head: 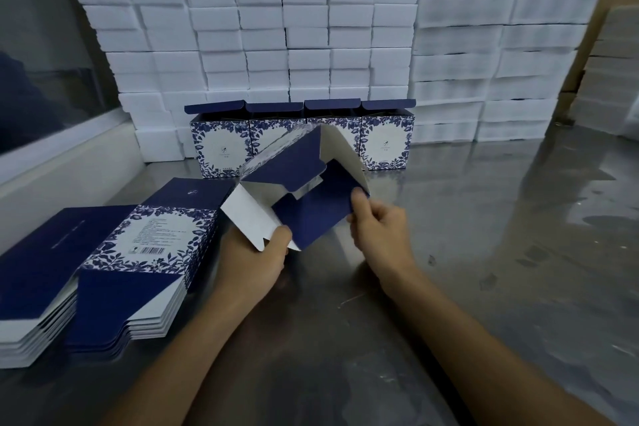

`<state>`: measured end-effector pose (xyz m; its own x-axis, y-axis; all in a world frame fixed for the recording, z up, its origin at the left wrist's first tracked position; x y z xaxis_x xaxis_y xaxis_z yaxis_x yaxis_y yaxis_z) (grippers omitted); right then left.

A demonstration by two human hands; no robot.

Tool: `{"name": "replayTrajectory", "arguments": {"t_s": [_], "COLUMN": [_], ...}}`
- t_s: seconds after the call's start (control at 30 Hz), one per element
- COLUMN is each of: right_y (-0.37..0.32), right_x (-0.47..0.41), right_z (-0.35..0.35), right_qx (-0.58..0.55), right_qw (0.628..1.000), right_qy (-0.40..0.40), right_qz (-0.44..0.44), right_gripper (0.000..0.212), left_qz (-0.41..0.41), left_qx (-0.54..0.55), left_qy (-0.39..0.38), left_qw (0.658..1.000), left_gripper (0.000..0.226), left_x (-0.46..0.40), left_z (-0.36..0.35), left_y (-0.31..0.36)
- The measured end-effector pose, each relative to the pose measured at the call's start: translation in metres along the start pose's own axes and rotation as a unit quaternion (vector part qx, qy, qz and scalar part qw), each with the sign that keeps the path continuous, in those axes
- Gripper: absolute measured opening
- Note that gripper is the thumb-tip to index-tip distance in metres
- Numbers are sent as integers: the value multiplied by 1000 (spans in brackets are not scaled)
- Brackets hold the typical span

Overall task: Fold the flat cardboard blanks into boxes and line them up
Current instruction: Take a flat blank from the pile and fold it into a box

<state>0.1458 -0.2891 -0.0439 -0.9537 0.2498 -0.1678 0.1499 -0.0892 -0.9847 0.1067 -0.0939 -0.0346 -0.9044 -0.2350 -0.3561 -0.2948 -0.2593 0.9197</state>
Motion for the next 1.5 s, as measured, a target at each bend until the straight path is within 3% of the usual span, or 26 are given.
{"name": "replayTrajectory", "arguments": {"t_s": [0.23, 0.33, 0.43, 0.6, 0.67, 0.8, 0.9, 1.03, 1.17, 1.27, 1.5], "right_y": [2, -4, -13, -27, -27, -28, -27, -22, -28, -31, -36], "right_x": [-6, -2, 5, 14, 17, 19, 15, 13, 15, 15, 17], "right_z": [13, 17, 16, 3, -2, -8, -7, -7, 1, 7, 9], "right_qx": [95, 122, 109, 48, 20, -3, 13, 81, 145, 170, 137], "right_qw": [995, 991, 992, 990, 986, 978, 983, 983, 967, 955, 960], "right_qy": [31, 53, 35, -69, -117, -172, -130, -85, 9, 60, 65], "right_qz": [-6, 10, 44, 114, 113, 121, 127, 144, 208, 237, 237], "right_gripper": [45, 24, 29, 48, 48, 62, 37, 26, 12, 15, 16], "left_qz": [-22, -59, -98, -204, -234, -210, -210, -220, -252, -248, -245], "left_qx": [-29, -68, -131, -138, -141, -95, -82, -95, -127, -123, -123], "left_qy": [7, 35, 55, 3, -11, 9, 55, 61, 47, 50, 65], "left_qw": [999, 995, 985, 969, 962, 973, 973, 969, 958, 960, 960], "left_gripper": [22, 22, 51, 103, 95, 54, 30, 38, 47, 49, 45], "left_x": [-2, -5, -6, -4, -5, -7, -7, -3, 1, 0, 0], "left_z": [4, 9, 13, 14, 12, 13, 18, 17, 12, 13, 16], "left_y": [0, -2, -1, 8, 13, 15, 22, 26, 28, 29, 32]}}
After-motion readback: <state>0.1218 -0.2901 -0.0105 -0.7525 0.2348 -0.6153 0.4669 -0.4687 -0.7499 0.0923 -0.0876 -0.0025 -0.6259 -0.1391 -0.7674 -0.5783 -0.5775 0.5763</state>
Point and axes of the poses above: each hand's wrist, its own x-axis away from the middle knuckle, its own z-axis out of the back of the hand, y = z × x, the point moved 5 cm from there along -x, towards the middle knuckle, and after that the axes turned 7 degrees about -z, right-handed, at the moved point
